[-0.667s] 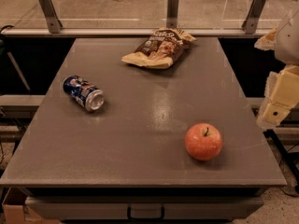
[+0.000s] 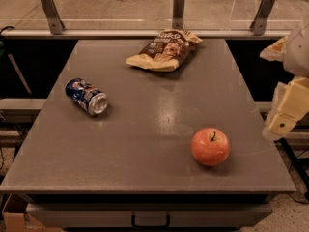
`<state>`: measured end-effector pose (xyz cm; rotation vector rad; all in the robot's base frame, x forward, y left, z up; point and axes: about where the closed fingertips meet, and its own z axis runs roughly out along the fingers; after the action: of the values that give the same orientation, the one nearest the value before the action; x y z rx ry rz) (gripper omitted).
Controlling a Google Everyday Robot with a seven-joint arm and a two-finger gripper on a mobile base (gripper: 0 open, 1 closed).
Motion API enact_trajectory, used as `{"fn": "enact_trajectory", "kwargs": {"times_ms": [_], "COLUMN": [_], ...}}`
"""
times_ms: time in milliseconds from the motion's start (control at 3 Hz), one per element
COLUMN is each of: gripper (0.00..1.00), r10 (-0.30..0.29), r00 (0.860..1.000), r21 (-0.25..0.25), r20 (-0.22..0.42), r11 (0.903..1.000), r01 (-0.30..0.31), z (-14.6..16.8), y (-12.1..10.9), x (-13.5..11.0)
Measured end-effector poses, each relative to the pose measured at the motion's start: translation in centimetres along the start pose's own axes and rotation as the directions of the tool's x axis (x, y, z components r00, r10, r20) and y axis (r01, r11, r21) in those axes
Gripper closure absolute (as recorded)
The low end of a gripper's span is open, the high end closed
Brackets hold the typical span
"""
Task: Pick apple
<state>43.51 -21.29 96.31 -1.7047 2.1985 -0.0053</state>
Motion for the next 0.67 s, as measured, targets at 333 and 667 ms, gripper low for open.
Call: {"fn": "enact_trajectory", "kwargs": {"times_ms": [333,667], "gripper": [0.0,0.0], "r10": [0.012,0.008], "r00": [0.99,0.959], "r21": [-0.064,-0.13], "r20": [0.138,0.284], "r11": [0.9979,0.991], "r01": [-0.003,0.03], "z": [2.1,4.0], "y": [1.9,3.9], "x": [-0.2,-1.4]}}
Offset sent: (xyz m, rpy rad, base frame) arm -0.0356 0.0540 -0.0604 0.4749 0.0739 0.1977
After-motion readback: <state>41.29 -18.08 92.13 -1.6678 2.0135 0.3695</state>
